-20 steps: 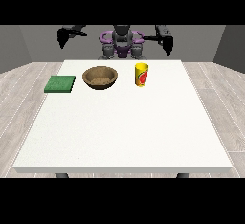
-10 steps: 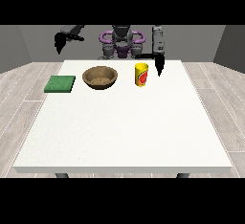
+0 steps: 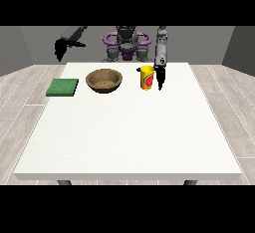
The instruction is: Pick the cup and pour the ball into the bowl, then pick the bowl and place it on the pad
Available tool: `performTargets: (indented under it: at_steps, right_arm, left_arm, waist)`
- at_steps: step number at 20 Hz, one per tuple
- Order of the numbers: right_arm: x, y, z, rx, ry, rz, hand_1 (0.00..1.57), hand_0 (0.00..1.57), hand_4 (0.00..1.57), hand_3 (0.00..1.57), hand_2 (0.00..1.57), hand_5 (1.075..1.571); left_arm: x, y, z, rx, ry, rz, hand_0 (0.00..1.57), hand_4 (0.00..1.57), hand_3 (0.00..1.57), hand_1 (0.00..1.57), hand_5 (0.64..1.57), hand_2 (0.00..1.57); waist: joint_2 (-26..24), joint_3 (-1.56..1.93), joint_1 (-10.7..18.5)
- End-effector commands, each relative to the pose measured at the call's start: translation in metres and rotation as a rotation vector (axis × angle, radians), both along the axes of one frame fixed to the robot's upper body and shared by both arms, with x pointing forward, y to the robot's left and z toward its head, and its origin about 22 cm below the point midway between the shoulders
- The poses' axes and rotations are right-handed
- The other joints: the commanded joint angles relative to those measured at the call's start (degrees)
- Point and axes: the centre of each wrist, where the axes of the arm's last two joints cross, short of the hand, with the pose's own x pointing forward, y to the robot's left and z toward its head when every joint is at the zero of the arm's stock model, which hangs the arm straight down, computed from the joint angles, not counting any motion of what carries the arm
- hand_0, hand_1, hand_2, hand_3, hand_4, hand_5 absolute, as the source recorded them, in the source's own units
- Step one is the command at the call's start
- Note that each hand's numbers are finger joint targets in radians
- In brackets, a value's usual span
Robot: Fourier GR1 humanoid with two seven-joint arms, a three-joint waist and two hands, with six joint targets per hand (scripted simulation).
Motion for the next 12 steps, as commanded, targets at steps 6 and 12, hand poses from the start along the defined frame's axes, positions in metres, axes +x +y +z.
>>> performTargets:
  at_steps: [6,12]
  right_arm:
    - [0.008,-0.008,0.003,-0.018,-0.028,0.002,0.0,0.0,0.0,0.0,0.0,1.571]
    - [0.014,-0.011,0.003,-0.002,0.005,-0.027,0.0,0.0,0.0,0.0,0.0,1.57]
  left_arm:
    - [0.024,-0.009,0.0,0.016,-0.019,0.017,0.0,0.0,0.0,0.0,1.526,0.0]
    - [0.003,-0.014,-0.023,0.304,-0.018,0.096,1.29,1.4,1.57,1.29,1.268,1.57]
  waist:
    - [1.9,-0.01,-1.3]
    - [0.6,0.04,-1.2]
